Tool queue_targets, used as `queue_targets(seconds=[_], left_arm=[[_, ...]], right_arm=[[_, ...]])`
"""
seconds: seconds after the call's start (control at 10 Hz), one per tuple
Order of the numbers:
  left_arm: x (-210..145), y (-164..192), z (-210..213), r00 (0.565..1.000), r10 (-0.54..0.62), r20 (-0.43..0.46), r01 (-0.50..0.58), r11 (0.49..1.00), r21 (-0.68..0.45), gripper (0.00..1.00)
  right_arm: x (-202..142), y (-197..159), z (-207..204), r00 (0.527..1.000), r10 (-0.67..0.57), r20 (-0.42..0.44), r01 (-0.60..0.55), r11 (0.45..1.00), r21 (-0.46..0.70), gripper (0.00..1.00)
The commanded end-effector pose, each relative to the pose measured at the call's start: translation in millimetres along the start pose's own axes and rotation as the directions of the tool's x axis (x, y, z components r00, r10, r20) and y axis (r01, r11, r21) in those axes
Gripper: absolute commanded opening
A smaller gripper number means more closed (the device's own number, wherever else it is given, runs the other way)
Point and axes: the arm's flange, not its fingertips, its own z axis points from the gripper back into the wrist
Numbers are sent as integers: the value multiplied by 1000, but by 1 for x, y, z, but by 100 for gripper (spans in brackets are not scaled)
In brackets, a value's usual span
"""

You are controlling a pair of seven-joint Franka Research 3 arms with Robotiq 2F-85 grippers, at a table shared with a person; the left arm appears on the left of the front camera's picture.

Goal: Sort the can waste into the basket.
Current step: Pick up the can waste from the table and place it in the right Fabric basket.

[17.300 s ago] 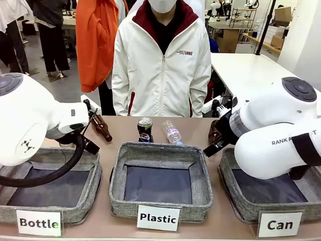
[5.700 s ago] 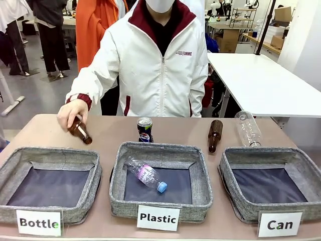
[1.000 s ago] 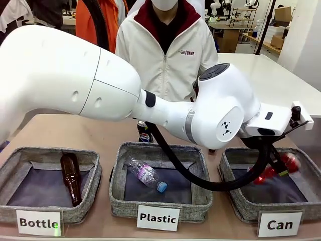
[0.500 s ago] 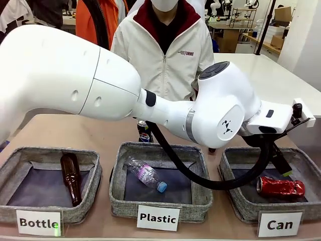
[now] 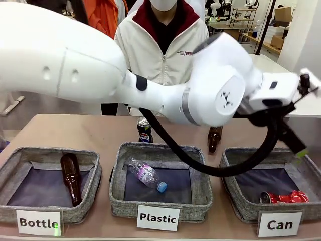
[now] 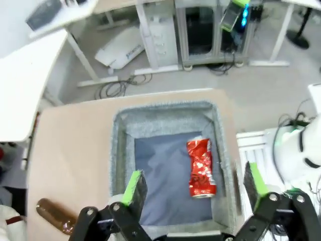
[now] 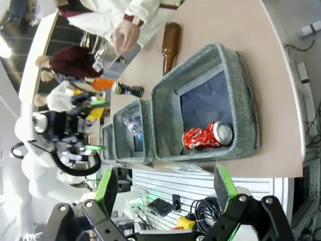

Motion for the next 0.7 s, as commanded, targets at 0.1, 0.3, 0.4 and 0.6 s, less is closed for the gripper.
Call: queue_targets(seconds=[0.1,0.3,0.4,0.6], left_arm=[[-26,-10,94,993,-11,116,4,998,65,100],[-37,-3,137,988,6,153,-27,990,136,100],[-42,-3,139,987,17,159,-36,992,119,100],[-17,-7,101,970,-34,242,19,998,63,100]], right_arm=[[39,34,-74,990,44,-135,-43,999,12,100],[51,65,-127,973,78,-219,-62,995,78,100],[54,79,-145,969,91,-231,-66,991,113,100],[55,81,-146,966,78,-245,-42,988,150,100]])
